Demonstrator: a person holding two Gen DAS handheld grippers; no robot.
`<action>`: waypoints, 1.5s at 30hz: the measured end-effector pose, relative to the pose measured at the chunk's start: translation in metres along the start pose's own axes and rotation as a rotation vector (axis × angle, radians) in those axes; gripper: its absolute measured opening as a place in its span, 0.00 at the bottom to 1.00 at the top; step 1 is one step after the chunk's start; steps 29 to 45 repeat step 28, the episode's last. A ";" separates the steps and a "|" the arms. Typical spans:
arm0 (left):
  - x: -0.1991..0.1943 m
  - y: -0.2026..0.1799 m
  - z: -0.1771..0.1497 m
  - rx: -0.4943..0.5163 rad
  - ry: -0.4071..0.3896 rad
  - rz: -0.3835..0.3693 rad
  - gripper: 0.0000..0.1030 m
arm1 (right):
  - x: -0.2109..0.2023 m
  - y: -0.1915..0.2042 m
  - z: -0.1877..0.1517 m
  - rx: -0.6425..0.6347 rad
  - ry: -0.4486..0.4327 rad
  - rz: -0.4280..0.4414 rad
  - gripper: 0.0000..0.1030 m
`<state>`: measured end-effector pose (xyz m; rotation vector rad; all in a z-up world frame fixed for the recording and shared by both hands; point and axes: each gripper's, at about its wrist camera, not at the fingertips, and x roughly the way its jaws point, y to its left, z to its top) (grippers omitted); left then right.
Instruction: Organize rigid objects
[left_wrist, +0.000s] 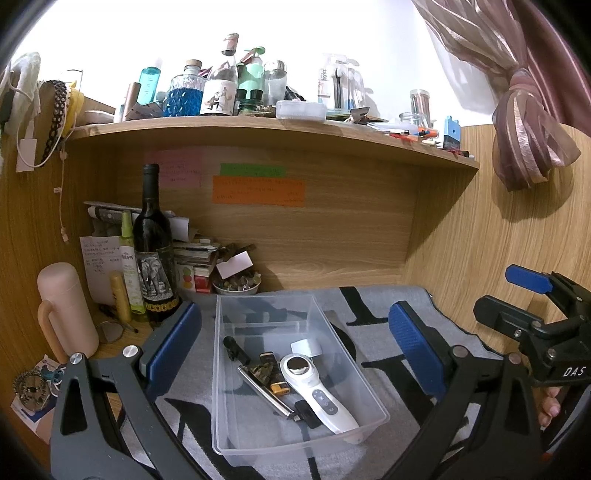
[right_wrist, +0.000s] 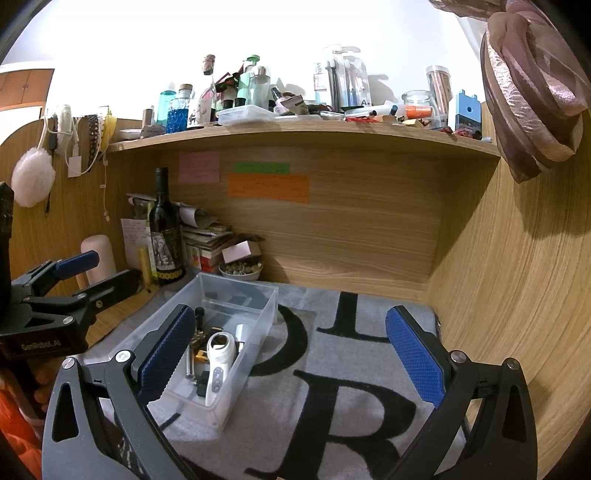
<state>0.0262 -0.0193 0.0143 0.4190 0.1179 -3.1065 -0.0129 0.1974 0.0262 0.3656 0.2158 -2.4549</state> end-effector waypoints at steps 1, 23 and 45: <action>0.000 0.000 0.000 -0.001 0.000 -0.001 1.00 | 0.000 0.000 0.000 0.000 0.000 -0.002 1.00; 0.004 0.001 0.000 -0.029 0.006 -0.009 1.00 | 0.000 -0.001 0.000 -0.005 0.004 0.001 1.00; 0.003 0.001 0.000 -0.021 -0.001 -0.013 1.00 | 0.002 -0.003 0.001 -0.004 0.004 0.001 1.00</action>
